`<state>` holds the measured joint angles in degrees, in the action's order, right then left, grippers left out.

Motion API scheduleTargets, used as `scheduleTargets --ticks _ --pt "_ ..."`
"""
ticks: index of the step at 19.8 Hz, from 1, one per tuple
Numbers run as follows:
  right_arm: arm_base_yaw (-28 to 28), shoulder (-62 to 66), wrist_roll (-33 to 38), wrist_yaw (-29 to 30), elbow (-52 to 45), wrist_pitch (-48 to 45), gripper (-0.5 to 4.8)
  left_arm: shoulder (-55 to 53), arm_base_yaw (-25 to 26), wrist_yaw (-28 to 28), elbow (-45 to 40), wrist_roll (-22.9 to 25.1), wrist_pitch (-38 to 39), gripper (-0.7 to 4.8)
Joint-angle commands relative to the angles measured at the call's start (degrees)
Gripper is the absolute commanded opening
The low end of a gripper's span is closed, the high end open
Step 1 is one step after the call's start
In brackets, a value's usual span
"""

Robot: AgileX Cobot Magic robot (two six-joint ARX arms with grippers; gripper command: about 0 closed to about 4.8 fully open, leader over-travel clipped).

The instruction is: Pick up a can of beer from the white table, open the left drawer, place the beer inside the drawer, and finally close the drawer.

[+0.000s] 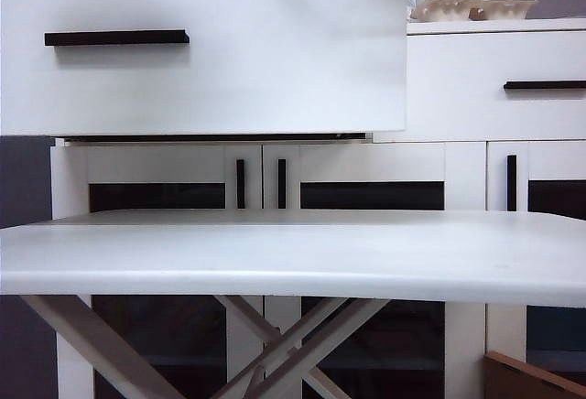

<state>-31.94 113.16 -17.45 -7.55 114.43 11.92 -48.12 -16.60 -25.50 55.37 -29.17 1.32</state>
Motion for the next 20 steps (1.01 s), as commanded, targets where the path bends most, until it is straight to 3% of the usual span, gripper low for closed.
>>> scheduleTargets --ticks 1,6,13,18,20 --pt "-0.07 -3.48 -0.17 -2.51 0.22 -5.53 1.39 0.17 -0.04 -0.02 0.17 0.22 -0.59 -0.05" --pt "-0.07 -8.57 -0.17 -4.5 0.2 -5.49 1.12 0.15 -0.04 0.0 0.17 0.24 -0.63 -0.05" --pt "-0.11 -7.39 0.98 -1.22 0.13 1.9 1.12 0.15 -0.04 0.22 0.22 0.66 -0.96 -0.05" --pt "-0.11 -5.51 2.71 1.42 0.11 2.03 1.12 -2.86 -0.04 3.98 6.99 12.0 3.56 -0.05" --pt "-0.13 -5.42 2.71 1.73 0.11 2.01 1.12 -7.39 -0.04 3.72 14.78 18.99 11.13 -0.05"
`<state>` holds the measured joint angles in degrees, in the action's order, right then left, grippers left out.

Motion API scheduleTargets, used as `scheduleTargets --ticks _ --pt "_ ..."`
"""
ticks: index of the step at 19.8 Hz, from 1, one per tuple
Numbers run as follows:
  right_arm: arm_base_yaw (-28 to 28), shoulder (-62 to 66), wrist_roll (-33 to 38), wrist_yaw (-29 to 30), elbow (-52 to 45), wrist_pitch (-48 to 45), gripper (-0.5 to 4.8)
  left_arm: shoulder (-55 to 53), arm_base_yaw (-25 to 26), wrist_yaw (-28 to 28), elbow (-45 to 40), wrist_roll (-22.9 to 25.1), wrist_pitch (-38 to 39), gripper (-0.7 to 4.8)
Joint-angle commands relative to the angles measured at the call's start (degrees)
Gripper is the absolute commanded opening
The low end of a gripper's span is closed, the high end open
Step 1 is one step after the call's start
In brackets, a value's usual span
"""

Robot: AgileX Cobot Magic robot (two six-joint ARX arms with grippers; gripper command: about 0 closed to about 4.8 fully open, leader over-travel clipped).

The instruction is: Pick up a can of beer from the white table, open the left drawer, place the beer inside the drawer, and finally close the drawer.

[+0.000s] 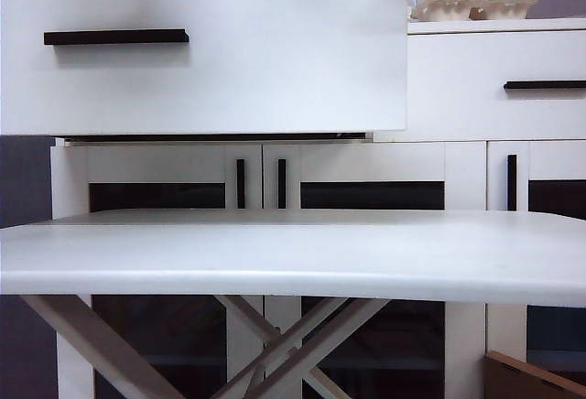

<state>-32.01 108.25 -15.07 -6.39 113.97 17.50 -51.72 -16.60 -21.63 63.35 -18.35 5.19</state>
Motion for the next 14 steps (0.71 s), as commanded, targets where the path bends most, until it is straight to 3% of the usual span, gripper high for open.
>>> scheduleTargets --ticks 1,5,7,14 --pt "-0.07 -0.52 0.33 0.55 0.57 -3.56 1.12 -7.91 -0.04 -0.11 13.66 13.0 14.91 -0.05" --pt "-0.04 -0.5 0.31 0.59 0.57 -3.63 1.13 -18.71 -0.04 0.09 29.24 22.25 26.14 -0.05" --pt "-0.04 0.24 0.31 1.2 0.57 -4.15 1.13 -24.33 -0.04 0.44 36.17 23.1 28.17 -0.05" --pt "-0.02 1.64 0.28 1.42 0.57 -4.09 1.17 -29.77 -0.07 0.76 40.92 29.53 34.73 -0.05"
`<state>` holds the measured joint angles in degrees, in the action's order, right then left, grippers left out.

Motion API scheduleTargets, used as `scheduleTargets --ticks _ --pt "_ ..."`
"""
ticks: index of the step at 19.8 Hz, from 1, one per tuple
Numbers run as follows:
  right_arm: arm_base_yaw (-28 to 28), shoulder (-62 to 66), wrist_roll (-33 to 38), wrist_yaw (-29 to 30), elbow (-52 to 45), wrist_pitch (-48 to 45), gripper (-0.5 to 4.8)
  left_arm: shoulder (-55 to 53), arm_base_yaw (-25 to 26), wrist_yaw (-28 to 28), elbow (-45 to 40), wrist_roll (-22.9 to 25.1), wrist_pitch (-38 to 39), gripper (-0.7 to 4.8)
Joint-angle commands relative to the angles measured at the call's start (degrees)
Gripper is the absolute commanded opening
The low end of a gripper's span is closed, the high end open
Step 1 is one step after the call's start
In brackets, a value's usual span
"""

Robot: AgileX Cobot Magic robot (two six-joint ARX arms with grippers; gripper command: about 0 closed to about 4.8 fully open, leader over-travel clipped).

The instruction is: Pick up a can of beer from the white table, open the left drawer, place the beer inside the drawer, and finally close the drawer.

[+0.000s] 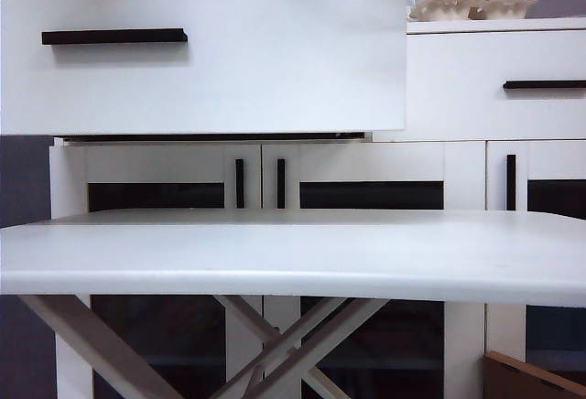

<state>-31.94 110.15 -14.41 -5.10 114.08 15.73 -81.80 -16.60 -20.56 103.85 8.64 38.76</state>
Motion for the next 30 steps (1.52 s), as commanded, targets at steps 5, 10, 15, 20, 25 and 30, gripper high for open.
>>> scheduleTargets --ticks 5,10,15,20,25,30 --pt "-0.07 -0.31 -0.39 0.17 0.48 -2.64 2.51 0.31 -0.07 -1.18 0.42 2.49 1.27 -0.05" --pt "-0.07 -0.57 -0.39 0.37 0.55 -2.56 4.72 0.33 -0.07 -1.2 0.44 2.51 0.98 -0.05" --pt "-0.07 -3.08 -0.42 -0.83 0.55 -2.71 4.79 0.33 -0.07 -1.25 0.44 2.49 0.98 -0.05" --pt "-0.07 -7.04 -0.44 -1.88 0.55 -2.58 0.64 0.33 -0.07 -1.29 0.44 2.49 0.94 -0.05" --pt "0.7 -7.41 0.74 -12.9 0.48 2.08 -0.01 0.33 -0.07 -1.33 0.44 2.23 0.92 -0.05" --pt "1.33 -5.35 5.66 -9.6 0.48 8.83 -0.01 0.44 -0.07 -1.6 0.44 1.86 0.68 -0.05"
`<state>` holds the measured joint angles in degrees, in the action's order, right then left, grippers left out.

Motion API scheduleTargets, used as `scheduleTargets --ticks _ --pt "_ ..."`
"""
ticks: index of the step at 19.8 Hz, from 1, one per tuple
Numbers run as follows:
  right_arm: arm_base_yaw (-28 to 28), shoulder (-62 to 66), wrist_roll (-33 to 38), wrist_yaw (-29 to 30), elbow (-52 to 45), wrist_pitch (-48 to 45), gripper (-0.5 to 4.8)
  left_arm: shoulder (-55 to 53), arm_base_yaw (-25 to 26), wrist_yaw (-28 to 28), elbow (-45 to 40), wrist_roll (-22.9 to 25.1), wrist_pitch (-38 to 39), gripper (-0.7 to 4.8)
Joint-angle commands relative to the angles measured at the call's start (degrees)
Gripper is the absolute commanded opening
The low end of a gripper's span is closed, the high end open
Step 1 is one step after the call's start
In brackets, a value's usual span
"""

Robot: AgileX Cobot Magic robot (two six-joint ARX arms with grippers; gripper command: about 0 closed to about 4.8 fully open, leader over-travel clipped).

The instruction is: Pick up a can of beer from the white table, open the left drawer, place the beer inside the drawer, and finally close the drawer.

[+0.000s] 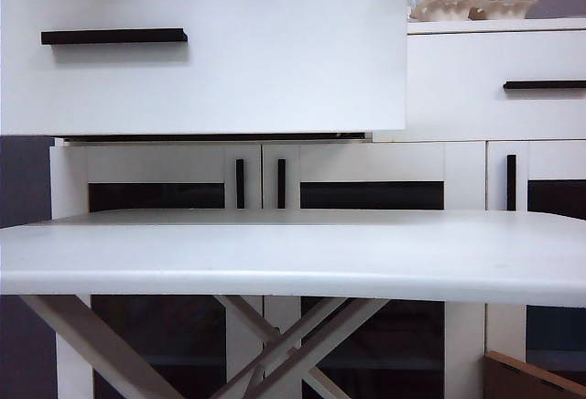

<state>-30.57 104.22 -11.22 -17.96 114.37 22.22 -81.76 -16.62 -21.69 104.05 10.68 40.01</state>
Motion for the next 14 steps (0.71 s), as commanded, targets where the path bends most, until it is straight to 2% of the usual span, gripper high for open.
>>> scheduleTargets --ticks 1,5,9,14 --pt "-0.09 1.05 2.47 4.94 0.2 2.4 -0.01 0.5 -0.04 -0.46 0.24 -0.2 -0.57 -0.05" --pt "-0.26 1.75 2.47 14.45 0.2 2.36 -0.01 0.61 -0.04 -0.52 0.24 -0.2 -0.55 -0.05" --pt "-0.24 1.73 2.45 19.82 0.22 2.21 -0.01 0.61 -0.04 -0.59 0.24 -0.2 -0.57 -0.05" --pt "-0.2 -0.26 2.45 16.06 0.24 1.11 -0.01 0.66 -0.04 -0.57 0.24 -0.2 -0.2 -0.05"
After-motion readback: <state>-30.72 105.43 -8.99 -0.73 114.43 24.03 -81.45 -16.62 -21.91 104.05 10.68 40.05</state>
